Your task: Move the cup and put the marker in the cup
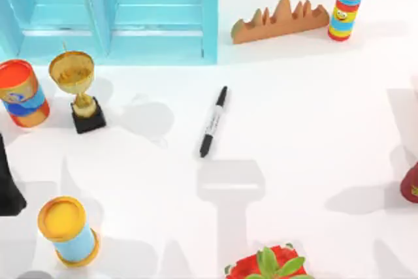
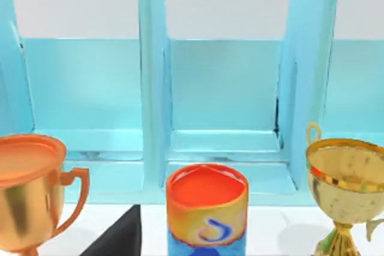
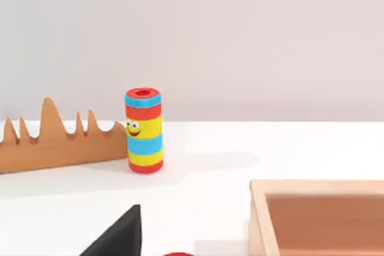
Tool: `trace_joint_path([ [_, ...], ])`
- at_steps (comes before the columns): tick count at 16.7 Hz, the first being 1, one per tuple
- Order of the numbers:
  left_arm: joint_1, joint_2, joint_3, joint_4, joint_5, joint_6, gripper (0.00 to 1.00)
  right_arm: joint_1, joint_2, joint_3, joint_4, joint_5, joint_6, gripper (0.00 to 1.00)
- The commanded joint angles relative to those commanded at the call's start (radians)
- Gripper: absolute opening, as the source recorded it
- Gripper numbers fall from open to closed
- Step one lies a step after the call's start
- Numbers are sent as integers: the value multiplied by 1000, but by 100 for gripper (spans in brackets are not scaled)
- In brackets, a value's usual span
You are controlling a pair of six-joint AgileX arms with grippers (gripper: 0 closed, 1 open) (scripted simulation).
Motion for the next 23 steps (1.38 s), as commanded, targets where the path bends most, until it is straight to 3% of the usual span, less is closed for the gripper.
trace_joint_path([
  [4, 0, 0, 0, 0, 0, 0, 100, -12, 30, 31, -27, 2, -10, 100],
  [8, 0, 0, 0, 0, 0, 0, 100, -75, 215, 218, -180, 6, -68, 100],
  [23, 0, 0, 0, 0, 0, 0, 100, -426, 1628, 1383, -1150, 4, -407, 100],
])
